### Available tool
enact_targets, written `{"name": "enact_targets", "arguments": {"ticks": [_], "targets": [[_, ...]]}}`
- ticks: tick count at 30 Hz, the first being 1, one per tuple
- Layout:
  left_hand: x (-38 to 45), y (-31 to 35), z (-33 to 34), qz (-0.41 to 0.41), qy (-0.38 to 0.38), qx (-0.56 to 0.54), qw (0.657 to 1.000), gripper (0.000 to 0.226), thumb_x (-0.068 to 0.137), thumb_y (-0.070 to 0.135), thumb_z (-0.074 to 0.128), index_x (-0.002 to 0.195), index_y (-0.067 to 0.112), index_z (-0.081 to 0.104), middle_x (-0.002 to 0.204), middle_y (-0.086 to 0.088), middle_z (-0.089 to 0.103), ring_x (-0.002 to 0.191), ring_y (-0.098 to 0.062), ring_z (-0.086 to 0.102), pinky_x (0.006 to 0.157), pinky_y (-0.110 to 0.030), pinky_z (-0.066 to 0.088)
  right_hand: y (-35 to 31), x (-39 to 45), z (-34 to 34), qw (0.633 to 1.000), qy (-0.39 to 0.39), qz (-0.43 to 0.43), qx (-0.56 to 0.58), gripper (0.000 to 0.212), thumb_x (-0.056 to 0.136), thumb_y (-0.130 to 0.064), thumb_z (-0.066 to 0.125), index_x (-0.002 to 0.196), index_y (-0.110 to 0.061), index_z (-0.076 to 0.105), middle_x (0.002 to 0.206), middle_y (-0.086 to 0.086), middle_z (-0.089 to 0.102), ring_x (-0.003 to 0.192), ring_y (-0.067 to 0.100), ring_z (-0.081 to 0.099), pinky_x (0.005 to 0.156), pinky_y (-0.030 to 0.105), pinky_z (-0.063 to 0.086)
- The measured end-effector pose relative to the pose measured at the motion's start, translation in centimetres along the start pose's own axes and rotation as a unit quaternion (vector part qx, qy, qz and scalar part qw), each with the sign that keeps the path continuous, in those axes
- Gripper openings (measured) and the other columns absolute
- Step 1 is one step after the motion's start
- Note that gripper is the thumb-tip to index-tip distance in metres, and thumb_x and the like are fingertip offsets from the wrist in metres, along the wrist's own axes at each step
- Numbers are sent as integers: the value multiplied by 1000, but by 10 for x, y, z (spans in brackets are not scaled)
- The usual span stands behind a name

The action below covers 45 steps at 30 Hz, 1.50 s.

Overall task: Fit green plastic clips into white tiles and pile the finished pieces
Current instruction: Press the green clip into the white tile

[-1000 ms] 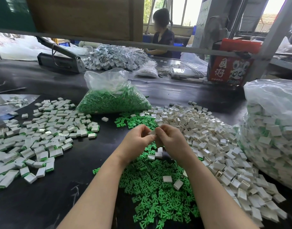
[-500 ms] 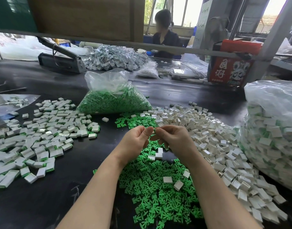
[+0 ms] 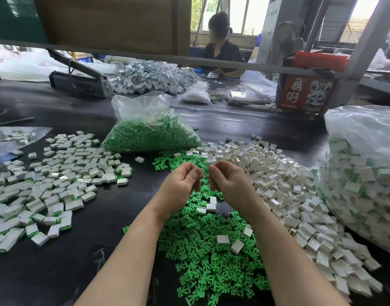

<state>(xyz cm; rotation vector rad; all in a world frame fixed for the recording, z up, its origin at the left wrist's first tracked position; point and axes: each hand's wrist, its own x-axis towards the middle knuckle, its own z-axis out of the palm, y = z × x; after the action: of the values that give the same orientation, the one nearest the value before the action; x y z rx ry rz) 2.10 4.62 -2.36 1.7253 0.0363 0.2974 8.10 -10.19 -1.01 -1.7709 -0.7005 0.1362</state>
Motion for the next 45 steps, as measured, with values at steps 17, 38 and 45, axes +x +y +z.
{"name": "enact_targets", "arguments": {"ticks": [17,38,45], "targets": [[-4,4,2,-19,-47,26,998,32,107,18,35,79,11,49,66,4,45,59,-7,40,59,-22,36,-5,-1,5,996,-61,20,-69,35,104,-24,44,75,-8,56,60,1,52,51,9,42,56,31,37],[-5,8,16,-15,-24,145,989,36,107,24,35,90,0,57,74,-3,50,69,-15,43,67,-36,37,5,-1,10,996,-32,59,-51,43,105,-28,41,64,-20,52,52,-11,44,50,9,37,57,34,32],[-2,4,17,-8,-17,211,977,31,107,27,35,83,19,54,79,3,61,73,-9,57,72,-32,48,7,-2,14,990,-21,39,-133,47,106,-33,30,65,-21,50,62,-7,50,58,11,44,61,32,35]]}}
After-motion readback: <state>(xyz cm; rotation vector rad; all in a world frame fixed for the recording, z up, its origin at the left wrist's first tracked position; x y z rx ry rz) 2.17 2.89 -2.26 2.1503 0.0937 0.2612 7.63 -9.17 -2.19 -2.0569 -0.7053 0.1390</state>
